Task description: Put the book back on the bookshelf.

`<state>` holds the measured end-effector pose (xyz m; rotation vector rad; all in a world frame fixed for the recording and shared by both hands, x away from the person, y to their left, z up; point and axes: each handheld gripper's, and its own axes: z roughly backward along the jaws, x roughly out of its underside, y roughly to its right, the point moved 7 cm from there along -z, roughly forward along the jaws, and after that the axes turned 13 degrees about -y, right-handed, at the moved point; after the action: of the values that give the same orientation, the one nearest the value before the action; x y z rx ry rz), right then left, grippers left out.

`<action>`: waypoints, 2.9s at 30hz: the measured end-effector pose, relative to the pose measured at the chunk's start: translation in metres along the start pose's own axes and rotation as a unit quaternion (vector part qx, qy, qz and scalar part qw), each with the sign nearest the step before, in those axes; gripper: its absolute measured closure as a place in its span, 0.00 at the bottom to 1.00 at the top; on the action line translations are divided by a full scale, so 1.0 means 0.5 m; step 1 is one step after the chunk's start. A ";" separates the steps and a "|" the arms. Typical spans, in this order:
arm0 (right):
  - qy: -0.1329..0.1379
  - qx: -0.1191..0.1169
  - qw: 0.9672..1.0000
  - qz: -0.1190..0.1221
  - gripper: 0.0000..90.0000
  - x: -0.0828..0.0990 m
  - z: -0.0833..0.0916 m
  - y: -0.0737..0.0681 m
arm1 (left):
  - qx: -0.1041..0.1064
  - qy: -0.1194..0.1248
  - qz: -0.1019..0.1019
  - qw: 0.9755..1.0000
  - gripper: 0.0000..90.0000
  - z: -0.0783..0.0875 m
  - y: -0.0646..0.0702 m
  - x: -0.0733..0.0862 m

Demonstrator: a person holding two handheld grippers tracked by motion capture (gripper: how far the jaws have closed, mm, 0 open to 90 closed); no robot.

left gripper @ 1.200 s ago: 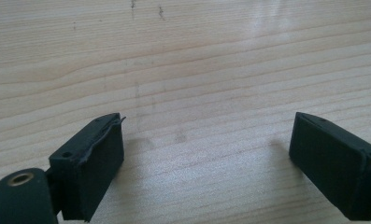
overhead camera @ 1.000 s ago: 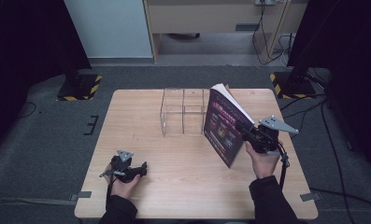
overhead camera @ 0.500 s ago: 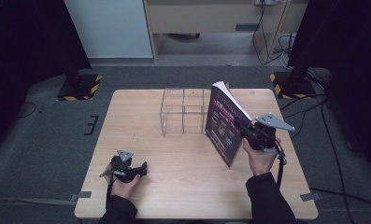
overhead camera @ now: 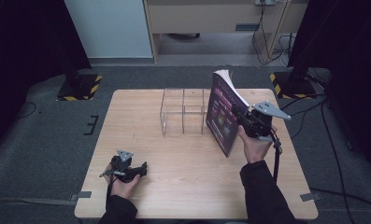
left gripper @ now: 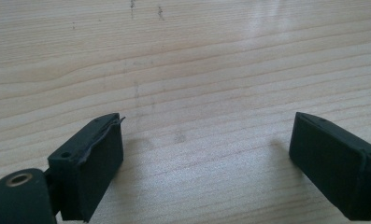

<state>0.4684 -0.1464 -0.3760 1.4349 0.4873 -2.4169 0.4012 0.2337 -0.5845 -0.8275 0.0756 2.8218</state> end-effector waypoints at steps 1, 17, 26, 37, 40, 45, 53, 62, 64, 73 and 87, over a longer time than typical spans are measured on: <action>0.003 0.001 1.000 -0.002 0.92 -0.003 -0.005 0.000 | 0.000 0.000 0.000 1.000 0.10 0.000 0.000 0.000; 0.030 0.031 0.999 -0.021 0.92 -0.020 -0.082 0.024 | 0.000 0.001 0.001 1.000 0.10 0.000 0.000 0.000; 0.036 0.041 0.998 -0.020 0.92 -0.009 -0.104 0.027 | 0.000 0.001 0.000 1.000 0.10 0.000 0.000 0.000; 0.048 0.060 0.997 -0.019 0.92 0.003 -0.117 0.023 | 0.000 0.001 0.000 1.000 0.10 0.000 0.000 0.000; 0.051 0.066 0.996 -0.016 0.92 0.011 -0.119 0.022 | 0.000 0.001 0.000 1.000 0.10 0.000 0.000 0.000; 0.050 0.073 0.996 -0.009 0.92 0.014 -0.117 0.019 | 0.000 0.000 0.000 1.000 0.10 0.000 0.000 0.000; 0.034 0.079 0.996 -0.002 0.90 0.019 -0.109 0.019 | 0.000 0.000 0.000 1.000 0.10 0.000 0.000 0.000; 0.004 0.064 0.998 -0.004 0.84 0.033 -0.105 0.022 | 0.000 0.001 0.000 1.000 0.10 0.000 0.000 0.000; -0.007 0.061 0.998 -0.005 0.84 0.035 -0.111 0.023 | 0.000 0.000 0.000 1.000 0.10 0.000 0.000 0.000; -0.013 0.067 0.998 -0.011 0.92 0.035 -0.117 0.021 | 0.000 0.000 0.000 1.000 0.10 0.000 0.000 0.000; 0.052 0.100 0.992 -0.048 0.92 0.041 -0.127 0.022 | 0.001 0.000 0.000 1.000 0.10 0.000 0.000 0.000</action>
<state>0.5134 -0.1305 -0.4243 1.6626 0.3523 -2.5360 0.4012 0.2335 -0.5845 -0.8287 0.0776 2.8217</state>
